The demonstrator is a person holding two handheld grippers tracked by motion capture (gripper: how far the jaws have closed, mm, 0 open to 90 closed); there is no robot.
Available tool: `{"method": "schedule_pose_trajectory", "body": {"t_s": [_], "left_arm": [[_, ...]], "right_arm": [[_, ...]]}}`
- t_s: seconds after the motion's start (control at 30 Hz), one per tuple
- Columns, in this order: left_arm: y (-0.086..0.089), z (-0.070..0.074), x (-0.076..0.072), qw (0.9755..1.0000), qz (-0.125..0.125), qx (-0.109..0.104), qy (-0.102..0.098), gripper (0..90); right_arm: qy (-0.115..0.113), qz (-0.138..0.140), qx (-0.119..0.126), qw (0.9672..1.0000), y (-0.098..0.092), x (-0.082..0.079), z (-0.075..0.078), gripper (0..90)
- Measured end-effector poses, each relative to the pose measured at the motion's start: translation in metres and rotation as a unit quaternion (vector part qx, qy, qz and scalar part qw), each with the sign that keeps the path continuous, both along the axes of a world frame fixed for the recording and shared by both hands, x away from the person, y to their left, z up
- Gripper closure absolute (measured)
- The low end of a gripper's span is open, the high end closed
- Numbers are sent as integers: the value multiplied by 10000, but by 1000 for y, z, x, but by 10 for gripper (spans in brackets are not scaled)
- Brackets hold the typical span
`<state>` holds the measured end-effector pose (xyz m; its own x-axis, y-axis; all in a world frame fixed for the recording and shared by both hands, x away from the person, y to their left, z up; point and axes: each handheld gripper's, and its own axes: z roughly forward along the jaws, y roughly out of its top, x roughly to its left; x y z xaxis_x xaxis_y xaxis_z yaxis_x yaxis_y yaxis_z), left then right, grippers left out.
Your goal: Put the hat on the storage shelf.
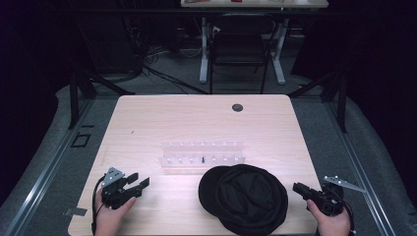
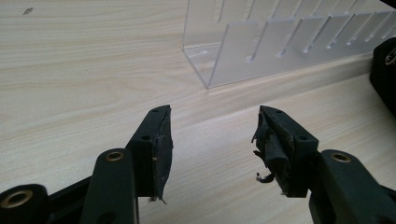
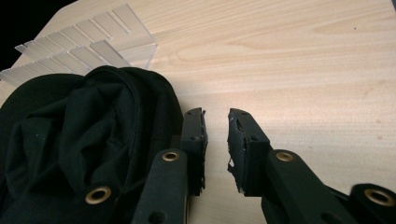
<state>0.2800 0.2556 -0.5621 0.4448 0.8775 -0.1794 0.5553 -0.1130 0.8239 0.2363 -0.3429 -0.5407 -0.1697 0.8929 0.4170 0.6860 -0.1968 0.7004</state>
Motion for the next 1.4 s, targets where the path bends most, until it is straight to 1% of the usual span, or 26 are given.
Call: {"method": "schedule_pose_trajectory", "body": {"t_s": [0.03, 0.07, 0.17, 0.2, 0.3, 0.33, 0.37, 0.43, 0.5, 0.53, 0.57, 0.6, 0.63, 0.67, 0.73, 0.77, 0.87, 0.97, 1.07, 1.1, 1.17, 1.2, 1.23, 1.27, 1.3, 1.4], "left_arm": [[0, 0, 0, 10000, 0, 0, 0, 462], [1, 0, -1, 9999, -20, -96, 22, 484], [2, 3, -2, 9998, -40, -170, 35, 490], [2, 4, -4, 9998, -44, -182, 3, 492], [2, 4, -4, 9999, -32, -145, 15, 492], [1, 3, -3, 9999, -22, -163, 7, 492], [1, 3, -3, 9999, -26, -141, 30, 492], [0, 2, -2, 9999, -77, -89, 35, 492], [-2, 2, -1, 9999, -92, -66, 8, 492], [-2, 2, -2, 9999, -107, -48, 24, 492], [-3, 1, -2, 9999, -103, -62, 23, 492], [-3, 1, -2, 9999, -103, -62, 23, 493], [-3, 2, -3, 9999, -103, -51, 20, 493], [-2, 2, -3, 9999, -102, -52, 4, 492], [-2, 3, -4, 9999, -94, -68, 7, 492], [-2, 3, -4, 9999, -89, -64, 13, 492], [-3, 2, -3, 9999, -91, -46, 34, 492], [-4, 2, -3, 9999, -124, -1, 33, 492], [-4, 1, -2, 9999, -109, -11, 44, 492], [-3, 1, -2, 9999, -109, 2, 62, 492], [-3, 1, -2, 9999, -107, 5, 72, 492], [-3, 1, -3, 9999, -102, -5, 54, 492], [-3, 1, -3, 9999, -98, -9, 46, 492], [-2, 2, -3, 9999, -101, 0, 44, 492], [-2, 2, -3, 9999, -98, 2, 45, 492], [-2, 2, -3, 10000, -89, -1, 40, 494]], "right_arm": [[0, 0, 0, 10000, 0, 0, 0, 758], [108, 12, 44, 9999, 0, 0, 2, 749], [174, 56, 5, 9998, 1, 0, 3, 741], [341, 149, -19, 9993, 2, 1, 4, 735], [434, 182, -62, 9989, 3, 1, 4, 736], [474, 209, -35, 9987, 3, 1, 6, 738], [484, 173, 59, 9987, 4, -2, 10, 751], [490, 179, 56, 9986, 3, -3, 14, 759], [539, 108, 5, 9985, 4, -6, 19, 779], [648, 96, -51, 9978, 4, -7, 22, 782], [659, 107, 63, 9978, 5, -6, 22, 782], [659, 107, 63, 9978, 5, -6, 22, 782], [735, 125, 51, 9972, 5, -7, 22, 781], [756, 160, 139, 9969, 5, -6, 21, 774], [837, 232, 157, 9961, 7, -6, 20, 767], [837, 289, 200, 9959, 9, -6, 19, 766], [867, 387, 145, 9954, 13, -5, 19, 759], [959, 376, -5, 9947, 17, -4, 16, 760], [995, 488, 102, 9938, 19, -1, 13, 786], [1017, 499, 109, 9935, 21, 0, 13, 816], [1035, 504, 72, 9933, 23, 2, 12, 820], [1133, 545, -152, 9920, 24, 3, 15, 846], [1133, 545, -152, 9920, 24, 3, 15, 846], [1048, 486, -19, 9933, 27, 3, 13, 864], [1015, 487, -83, 9936, 28, 4, 13, 875], [956, 443, -132, 9943, 28, 5, 17, 886]]}}
